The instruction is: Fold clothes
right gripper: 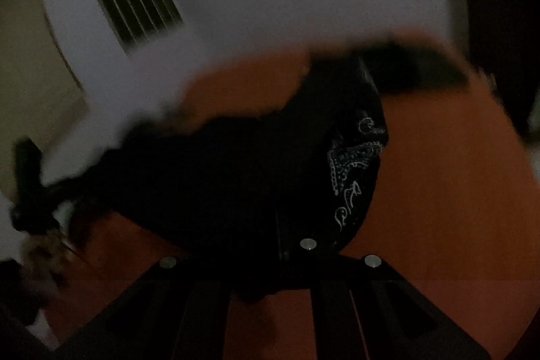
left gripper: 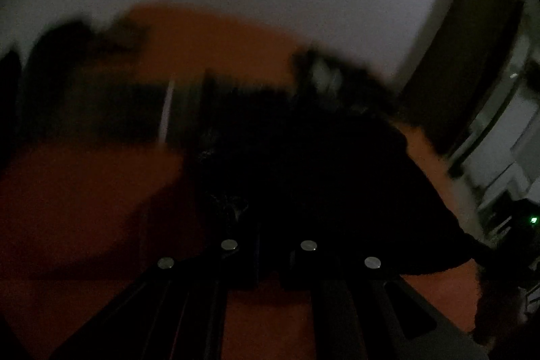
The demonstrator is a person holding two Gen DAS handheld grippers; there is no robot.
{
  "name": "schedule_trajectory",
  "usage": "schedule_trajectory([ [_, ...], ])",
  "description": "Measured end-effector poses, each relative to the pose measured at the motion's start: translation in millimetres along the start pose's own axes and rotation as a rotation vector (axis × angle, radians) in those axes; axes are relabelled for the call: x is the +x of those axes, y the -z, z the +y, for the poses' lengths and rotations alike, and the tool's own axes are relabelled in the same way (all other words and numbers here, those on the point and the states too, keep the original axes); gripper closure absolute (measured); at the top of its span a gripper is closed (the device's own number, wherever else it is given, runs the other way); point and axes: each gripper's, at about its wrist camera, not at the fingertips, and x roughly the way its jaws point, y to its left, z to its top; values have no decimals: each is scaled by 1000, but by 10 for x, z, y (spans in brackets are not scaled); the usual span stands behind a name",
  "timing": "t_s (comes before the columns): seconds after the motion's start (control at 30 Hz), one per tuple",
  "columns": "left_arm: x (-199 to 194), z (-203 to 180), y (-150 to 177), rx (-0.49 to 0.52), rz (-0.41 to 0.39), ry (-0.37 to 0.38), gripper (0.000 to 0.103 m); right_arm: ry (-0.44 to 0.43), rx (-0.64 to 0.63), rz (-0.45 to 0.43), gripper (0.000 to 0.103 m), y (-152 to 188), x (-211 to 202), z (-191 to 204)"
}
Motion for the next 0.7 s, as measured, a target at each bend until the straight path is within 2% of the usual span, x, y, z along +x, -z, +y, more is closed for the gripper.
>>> schedule_trajectory([
  [0.03,175,91,208,-29,50,-6,95,10,23,74,98,286,230,-82],
  [0.07,291,160,380,-57,86,-6,95,24,29,111,98,457,358,-127],
  [0.13,407,219,632,-59,128,-16,95,81,35,154,97,829,554,-223],
  [0.23,421,206,797,9,141,-12,89,102,55,156,92,1060,601,-311],
  [0.3,378,174,818,76,172,6,87,80,64,162,83,1085,561,-371],
  [0.37,285,253,846,110,230,33,87,50,53,188,54,1084,484,-382],
  [0.43,195,349,905,116,284,47,87,13,46,213,46,1093,367,-434],
  [0.5,145,428,892,72,324,63,87,-22,68,226,46,1107,244,-520],
  [0.6,97,579,668,-6,309,143,86,-58,147,191,44,993,90,-741],
  [0.63,120,624,550,-33,296,165,84,-60,176,168,39,918,44,-835],
  [0.7,286,733,260,-104,285,225,68,-61,236,130,38,682,73,-1052],
])
